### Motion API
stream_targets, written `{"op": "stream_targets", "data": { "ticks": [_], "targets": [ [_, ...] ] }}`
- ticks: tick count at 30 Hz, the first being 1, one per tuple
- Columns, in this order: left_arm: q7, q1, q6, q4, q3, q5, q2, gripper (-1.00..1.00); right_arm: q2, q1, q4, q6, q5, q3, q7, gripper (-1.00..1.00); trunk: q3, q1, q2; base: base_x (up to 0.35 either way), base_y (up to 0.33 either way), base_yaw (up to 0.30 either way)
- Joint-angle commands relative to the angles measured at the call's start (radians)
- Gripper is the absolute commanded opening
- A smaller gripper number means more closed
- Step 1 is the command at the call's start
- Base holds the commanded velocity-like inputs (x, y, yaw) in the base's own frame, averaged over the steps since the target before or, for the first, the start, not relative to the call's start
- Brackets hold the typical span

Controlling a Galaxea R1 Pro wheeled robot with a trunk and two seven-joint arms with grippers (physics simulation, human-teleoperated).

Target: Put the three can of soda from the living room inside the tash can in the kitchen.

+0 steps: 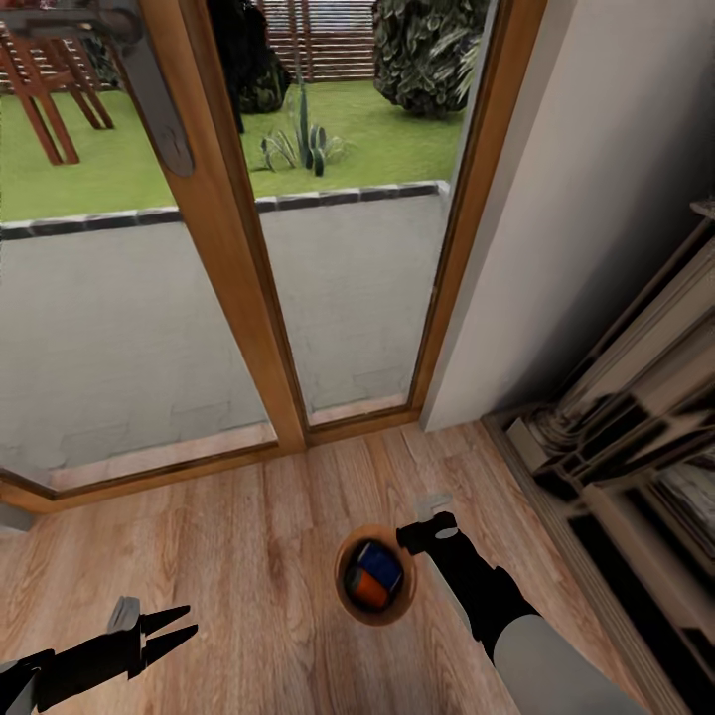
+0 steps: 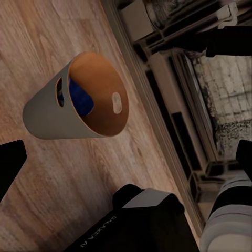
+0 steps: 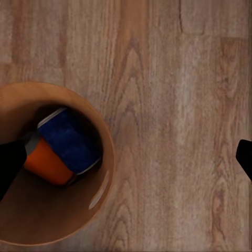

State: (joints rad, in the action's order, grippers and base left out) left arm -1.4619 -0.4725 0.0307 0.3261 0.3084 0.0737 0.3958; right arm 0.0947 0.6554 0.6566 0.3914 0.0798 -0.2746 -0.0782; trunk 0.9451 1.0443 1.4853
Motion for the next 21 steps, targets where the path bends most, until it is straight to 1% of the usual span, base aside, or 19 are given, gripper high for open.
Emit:
{"op": "stream_targets", "data": {
  "ticks": [1, 17, 21],
  "targets": [
    [0.0, 0.0, 0.0, 0.0, 0.0, 0.0, 0.0, 1.0, 0.0, 0.0, 0.0, 0.0, 0.0, 0.0, 0.0, 1.0, -0.005, -0.004, -0.007, 0.0, 0.0, 0.0],
    [0.0, 0.0, 0.0, 0.0, 0.0, 0.0, 0.0, 1.0, 0.0, 0.0, 0.0, 0.0, 0.0, 0.0, 0.0, 1.0, -0.081, -0.065, -0.119, 0.0, 0.0, 0.0],
    [0.001, 0.0, 0.0, 0.0, 0.0, 0.0, 0.0, 1.0, 0.0, 0.0, 0.0, 0.0, 0.0, 0.0, 0.0, 1.0, -0.088, -0.065, -0.119, 0.0, 0.0, 0.0]
  ]
}}
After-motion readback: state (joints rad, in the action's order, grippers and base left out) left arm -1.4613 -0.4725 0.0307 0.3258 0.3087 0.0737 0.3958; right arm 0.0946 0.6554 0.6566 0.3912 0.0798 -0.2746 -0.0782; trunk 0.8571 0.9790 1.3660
